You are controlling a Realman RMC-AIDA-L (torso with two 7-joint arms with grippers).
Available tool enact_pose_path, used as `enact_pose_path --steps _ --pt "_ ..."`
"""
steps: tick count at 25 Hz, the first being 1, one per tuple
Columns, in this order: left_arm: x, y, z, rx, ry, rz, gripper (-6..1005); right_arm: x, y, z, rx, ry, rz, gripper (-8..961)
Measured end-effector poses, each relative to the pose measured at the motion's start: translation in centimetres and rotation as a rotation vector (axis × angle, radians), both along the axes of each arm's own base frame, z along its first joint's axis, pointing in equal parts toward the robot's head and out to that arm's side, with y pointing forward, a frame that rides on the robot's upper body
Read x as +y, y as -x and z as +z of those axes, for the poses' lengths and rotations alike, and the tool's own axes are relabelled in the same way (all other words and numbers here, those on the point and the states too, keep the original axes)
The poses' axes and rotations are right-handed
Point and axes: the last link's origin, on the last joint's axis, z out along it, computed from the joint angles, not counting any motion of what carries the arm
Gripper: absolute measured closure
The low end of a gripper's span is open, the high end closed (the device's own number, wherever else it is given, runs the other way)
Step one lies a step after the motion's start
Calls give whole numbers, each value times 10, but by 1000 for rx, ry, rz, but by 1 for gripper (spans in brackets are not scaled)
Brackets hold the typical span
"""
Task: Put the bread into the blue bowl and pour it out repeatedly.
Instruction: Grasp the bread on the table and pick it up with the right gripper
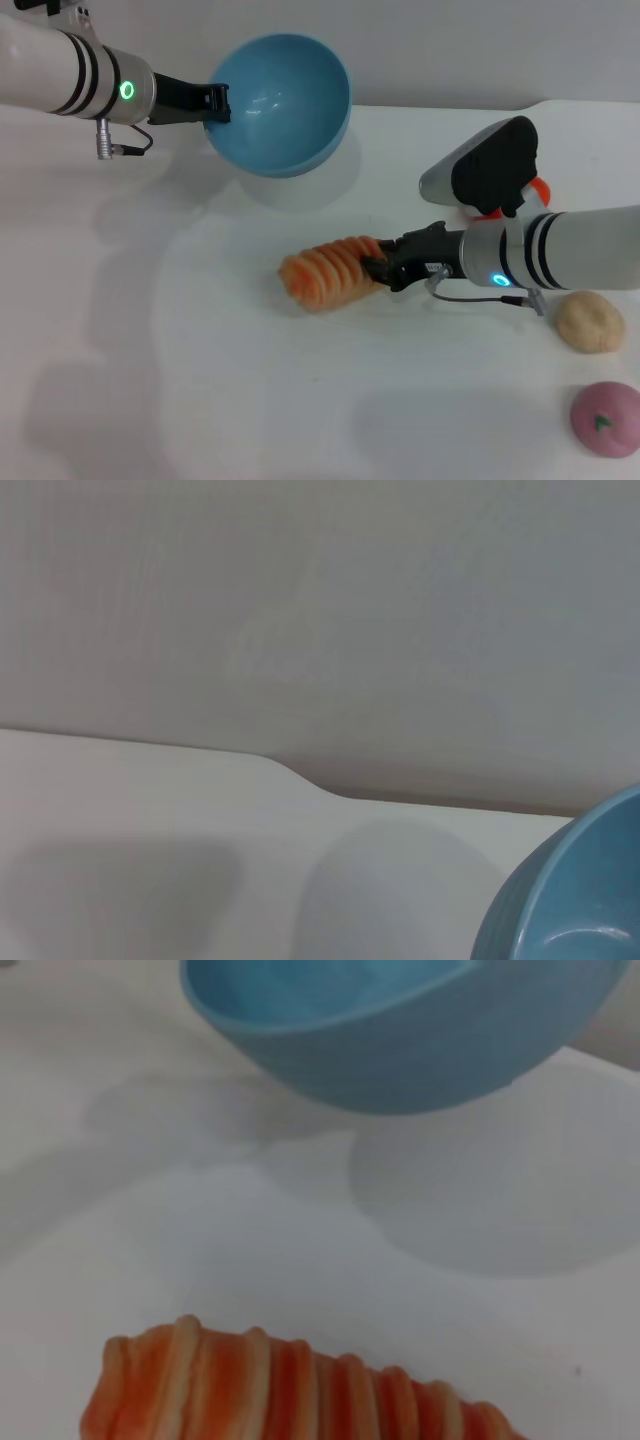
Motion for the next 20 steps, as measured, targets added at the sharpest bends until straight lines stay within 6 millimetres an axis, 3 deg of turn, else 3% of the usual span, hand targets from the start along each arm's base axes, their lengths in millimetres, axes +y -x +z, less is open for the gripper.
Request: enact_pose_path --steps 5,8,13,14,15,20 --pt "0 0 1 1 -2 0 999 1 0 10 56 -28 -9 648" --pt "1 1 2 3 -11 0 1000 4 -5 26 112 -36 -27 672" --pt "2 2 5 7 -21 -2 1000 8 -17 64 225 -84 -37 713" --pt "3 2 5 8 -24 -3 1000 8 -25 83 248 -116 -24 721" --pt "3 3 5 11 -26 -6 1000 8 -25 83 248 -116 -24 727" --pt "1 5 0 29 -21 -22 1000 11 -42 134 324 -222 -36 756"
